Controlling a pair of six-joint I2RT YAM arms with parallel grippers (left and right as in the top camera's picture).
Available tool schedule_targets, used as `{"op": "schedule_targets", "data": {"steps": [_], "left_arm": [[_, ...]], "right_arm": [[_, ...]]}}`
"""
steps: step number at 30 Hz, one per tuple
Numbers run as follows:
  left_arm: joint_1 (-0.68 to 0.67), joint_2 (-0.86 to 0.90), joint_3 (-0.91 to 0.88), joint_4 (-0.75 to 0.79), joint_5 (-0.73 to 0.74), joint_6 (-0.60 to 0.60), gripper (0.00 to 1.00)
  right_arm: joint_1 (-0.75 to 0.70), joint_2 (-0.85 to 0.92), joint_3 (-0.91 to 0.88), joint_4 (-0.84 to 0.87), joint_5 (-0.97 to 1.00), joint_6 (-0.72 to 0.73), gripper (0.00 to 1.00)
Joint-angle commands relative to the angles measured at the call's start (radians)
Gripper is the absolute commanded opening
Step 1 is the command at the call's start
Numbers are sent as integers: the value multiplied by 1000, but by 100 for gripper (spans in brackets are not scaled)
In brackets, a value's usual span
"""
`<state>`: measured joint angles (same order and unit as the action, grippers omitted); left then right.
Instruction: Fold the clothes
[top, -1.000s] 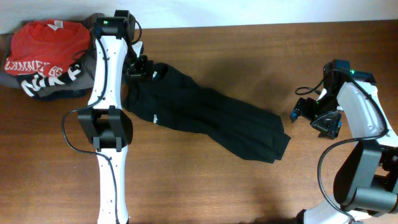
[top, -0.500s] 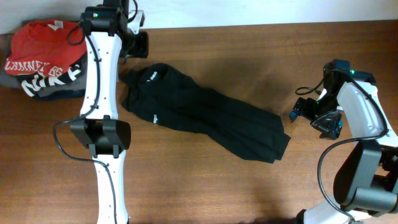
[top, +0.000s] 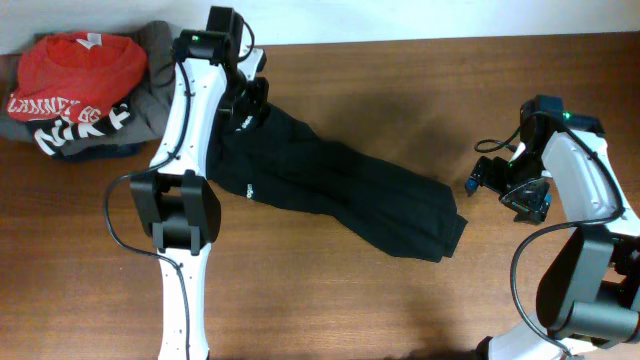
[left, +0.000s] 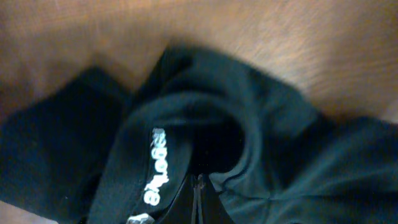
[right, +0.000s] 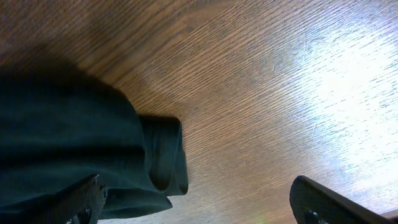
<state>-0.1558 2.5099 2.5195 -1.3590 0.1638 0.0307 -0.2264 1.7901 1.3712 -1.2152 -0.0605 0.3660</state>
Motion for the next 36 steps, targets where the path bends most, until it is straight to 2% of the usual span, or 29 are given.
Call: {"op": "schedule_targets", "data": {"steps": [1,7,13,21,26,29,30,31,32,33,36], "left_arm": [[14,-2,-80,6,-33,8,1],[54,-2,-132,-50,-45,7,1],[94,-3,-122,-174,-195,-38,0],[116,-4,-100,-181,-221,-38,0],[105,-59,45,-176,-196,-45,0],[86,-98,119,-117,-37,-45,2],[78,-100,126,-111,9,-44,35],[69,-100,127,-111,35,-44,61],[58,-94,121,-112,40,-43,72],[44,-86,109,-111,40,-27,77],[18,-63,70,-95,43,-14,78]], "right_arm": [[-3,-30,1,0,20,5,99],[-3,-30,1,0,20,5,99],[-3,-30,1,4,20,5,99],[-3,-30,1,8,20,5,99],[-3,-30,1,13,20,5,99],[-3,-30,1,25,19,6,99],[-3,-30,1,28,19,6,99],[-3,-30,1,30,19,6,99],[-3,-30,1,30,19,6,99],[-3,-30,1,30,19,6,99],[-3,-30,1,31,20,5,99]]}}
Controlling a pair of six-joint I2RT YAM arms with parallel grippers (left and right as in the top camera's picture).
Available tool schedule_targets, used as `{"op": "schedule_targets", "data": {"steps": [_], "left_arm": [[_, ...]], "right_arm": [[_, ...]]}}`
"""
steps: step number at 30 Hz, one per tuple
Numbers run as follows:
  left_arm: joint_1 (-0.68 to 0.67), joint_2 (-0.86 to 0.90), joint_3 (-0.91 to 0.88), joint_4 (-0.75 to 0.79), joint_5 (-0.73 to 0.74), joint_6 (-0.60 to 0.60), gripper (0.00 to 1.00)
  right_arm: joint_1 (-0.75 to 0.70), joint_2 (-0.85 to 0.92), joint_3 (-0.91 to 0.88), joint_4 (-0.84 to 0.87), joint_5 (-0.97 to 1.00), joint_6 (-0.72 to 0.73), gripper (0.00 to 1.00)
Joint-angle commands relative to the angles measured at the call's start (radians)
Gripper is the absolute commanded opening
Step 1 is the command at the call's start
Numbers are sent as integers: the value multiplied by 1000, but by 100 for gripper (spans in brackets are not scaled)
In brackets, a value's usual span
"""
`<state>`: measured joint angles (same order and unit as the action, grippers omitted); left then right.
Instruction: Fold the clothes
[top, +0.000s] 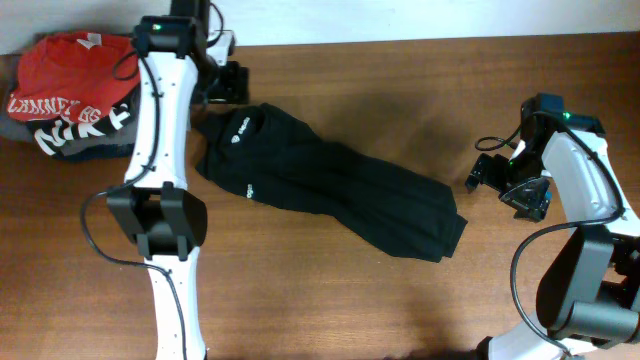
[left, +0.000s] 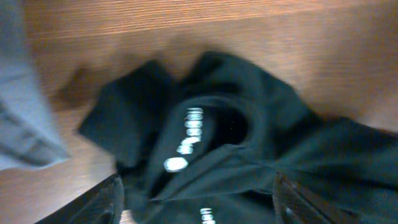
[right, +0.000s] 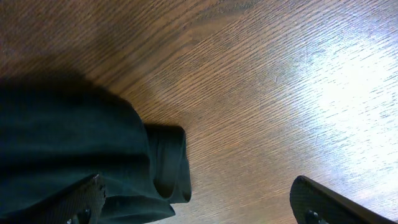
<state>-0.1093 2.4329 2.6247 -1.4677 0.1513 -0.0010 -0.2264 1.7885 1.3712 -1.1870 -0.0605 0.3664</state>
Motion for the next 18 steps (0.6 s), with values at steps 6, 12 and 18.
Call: {"op": "schedule_targets", "data": {"steps": [6,12,18], "left_arm": [[-70,87,-62,52,56,17,78],[-74,144,-63,72,78,17,78],[-74,172,-64,84,97,17,62]], "right_arm": [[-3,-28,1,2,20,5,99],[-3,-28,1,2,20,5,99],[-3,-28,1,2,20,5,99]]}}
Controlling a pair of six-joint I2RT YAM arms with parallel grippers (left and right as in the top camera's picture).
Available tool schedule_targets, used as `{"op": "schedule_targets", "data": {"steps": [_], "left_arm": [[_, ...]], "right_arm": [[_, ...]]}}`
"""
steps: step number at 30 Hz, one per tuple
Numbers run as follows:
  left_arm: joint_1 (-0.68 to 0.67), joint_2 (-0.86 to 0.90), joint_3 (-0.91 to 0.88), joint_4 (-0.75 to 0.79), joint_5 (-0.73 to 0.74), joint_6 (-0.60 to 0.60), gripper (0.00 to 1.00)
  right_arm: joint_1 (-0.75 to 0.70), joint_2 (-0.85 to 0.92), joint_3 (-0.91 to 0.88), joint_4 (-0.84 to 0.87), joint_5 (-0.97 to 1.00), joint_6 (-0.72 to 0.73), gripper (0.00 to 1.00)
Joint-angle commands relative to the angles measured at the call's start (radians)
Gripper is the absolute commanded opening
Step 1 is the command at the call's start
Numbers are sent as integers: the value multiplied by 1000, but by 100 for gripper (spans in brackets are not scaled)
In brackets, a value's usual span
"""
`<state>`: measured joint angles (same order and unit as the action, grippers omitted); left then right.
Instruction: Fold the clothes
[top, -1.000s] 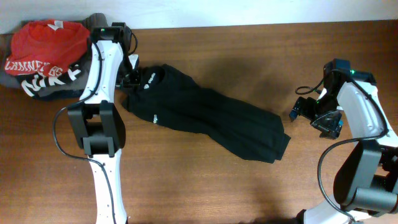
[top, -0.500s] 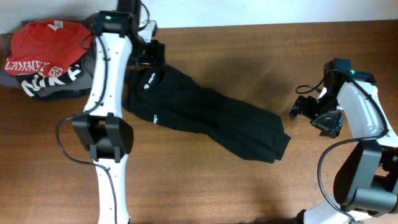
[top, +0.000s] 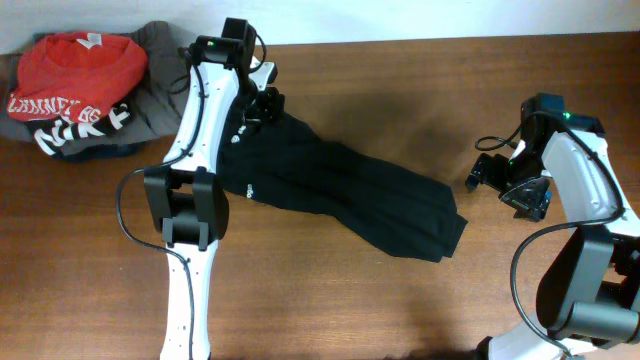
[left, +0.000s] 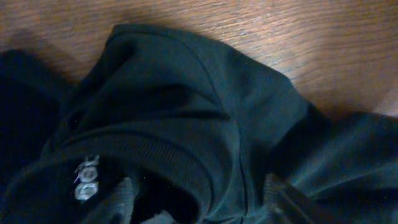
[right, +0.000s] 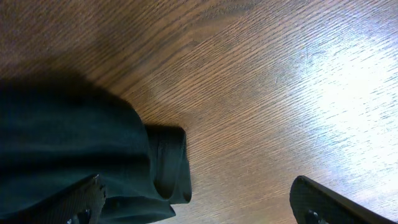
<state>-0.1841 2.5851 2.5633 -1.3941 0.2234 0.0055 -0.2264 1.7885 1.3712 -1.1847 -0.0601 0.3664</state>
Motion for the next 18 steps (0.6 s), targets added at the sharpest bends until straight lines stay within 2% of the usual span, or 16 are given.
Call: {"op": "schedule_targets", "data": {"steps": [1,2,3,8,9,13,18], "left_arm": [[1,20,-2,15,25,11,57],[1,20,-2,19,25,11,53],[1,20,-3,25,25,11,40],[2,20,-3,27,24,11,11],[2,20,-3,26,24,10,1],[4,18,2,-10,10,10,1],[4,11,23,-123,-90,-12,1]], "right_arm": [[-3,-28,1,0,19,5,99],[-3,-28,1,0,19,5,99],[-3,-28,1,0,19,5,99],[-3,-28,1,0,19,5,99],[-3,-28,1,0,19,5,99],[-3,-28,1,-5,19,5,99],[-3,-28,1,-4,19,5,99]]}}
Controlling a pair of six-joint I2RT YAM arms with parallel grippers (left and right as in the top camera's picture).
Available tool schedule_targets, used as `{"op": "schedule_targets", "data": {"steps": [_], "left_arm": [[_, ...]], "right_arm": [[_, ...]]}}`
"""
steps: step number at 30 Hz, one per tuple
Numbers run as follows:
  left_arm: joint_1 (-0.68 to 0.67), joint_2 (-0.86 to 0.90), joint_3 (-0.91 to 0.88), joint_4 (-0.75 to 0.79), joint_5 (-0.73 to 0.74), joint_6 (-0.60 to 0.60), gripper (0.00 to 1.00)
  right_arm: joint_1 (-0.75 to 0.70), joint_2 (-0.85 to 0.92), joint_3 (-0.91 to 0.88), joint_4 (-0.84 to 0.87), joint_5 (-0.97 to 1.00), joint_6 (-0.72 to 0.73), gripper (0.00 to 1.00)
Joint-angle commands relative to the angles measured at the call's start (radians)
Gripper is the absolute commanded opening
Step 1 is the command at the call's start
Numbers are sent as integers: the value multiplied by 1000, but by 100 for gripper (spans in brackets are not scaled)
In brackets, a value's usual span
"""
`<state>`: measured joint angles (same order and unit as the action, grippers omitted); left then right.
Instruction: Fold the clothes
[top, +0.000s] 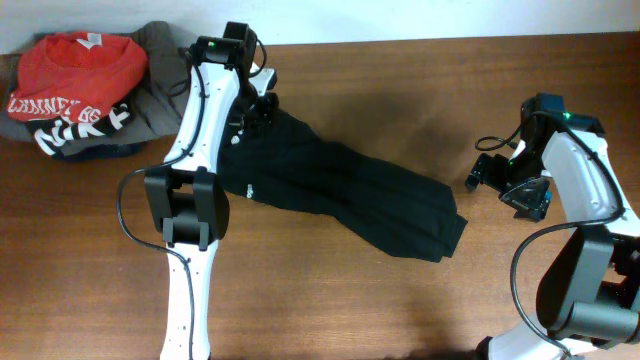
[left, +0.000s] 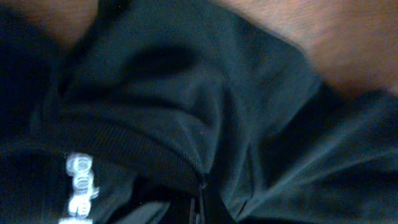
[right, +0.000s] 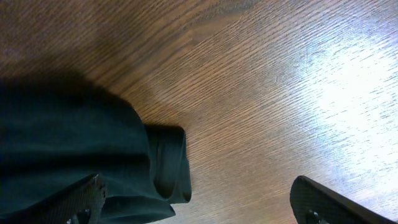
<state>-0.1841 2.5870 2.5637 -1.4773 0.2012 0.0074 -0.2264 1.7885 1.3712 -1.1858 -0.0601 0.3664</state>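
A black long-sleeved garment (top: 340, 185) lies diagonally across the wooden table (top: 420, 300). At its upper left end my left gripper (top: 260, 108) is down on the collar. In the left wrist view the fingers of my left gripper (left: 200, 202) meet, pinching the ribbed collar edge (left: 124, 146) beside a white label (left: 78, 186). My right gripper (top: 495, 185) stands open just right of the garment's lower end. The right wrist view has the folded hem (right: 165, 158) near the left finger, with bare wood between the fingers of my right gripper (right: 202, 202).
A pile of other clothes sits at the back left corner: a red garment (top: 70, 65) on top of grey and black ones with white lettering (top: 80, 125). The table's back edge meets a white wall (top: 400, 15).
My left gripper was open just over the collar; now it is lower and shut on the collar fabric. The right arm and the garment's lower end have not moved.
My left gripper was first shut on the collar. Then it was open, off to the left by the pile, with the collar lying flat. Then it was back over the collar, still open, and now it grips it. My right gripper stayed open by the hem.
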Motion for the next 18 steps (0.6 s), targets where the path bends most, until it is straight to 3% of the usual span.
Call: {"op": "schedule_targets", "data": {"steps": [1,11,16,17,18], "left_arm": [[4,5,24,-53,-104,-47,1],[25,-37,24,-126,-349,-143,1],[70,-37,24,-133,-360,-146,1],[79,-37,24,-137,-359,-146,4],[87,-37,24,-139,-359,-146,14]], "right_arm": [[-3,-28,1,-3,19,5,99],[-3,-28,1,-3,19,5,99],[-3,-28,1,-3,19,5,100],[-3,-28,1,-3,19,5,100],[-3,-28,1,-3,19,5,100]]}}
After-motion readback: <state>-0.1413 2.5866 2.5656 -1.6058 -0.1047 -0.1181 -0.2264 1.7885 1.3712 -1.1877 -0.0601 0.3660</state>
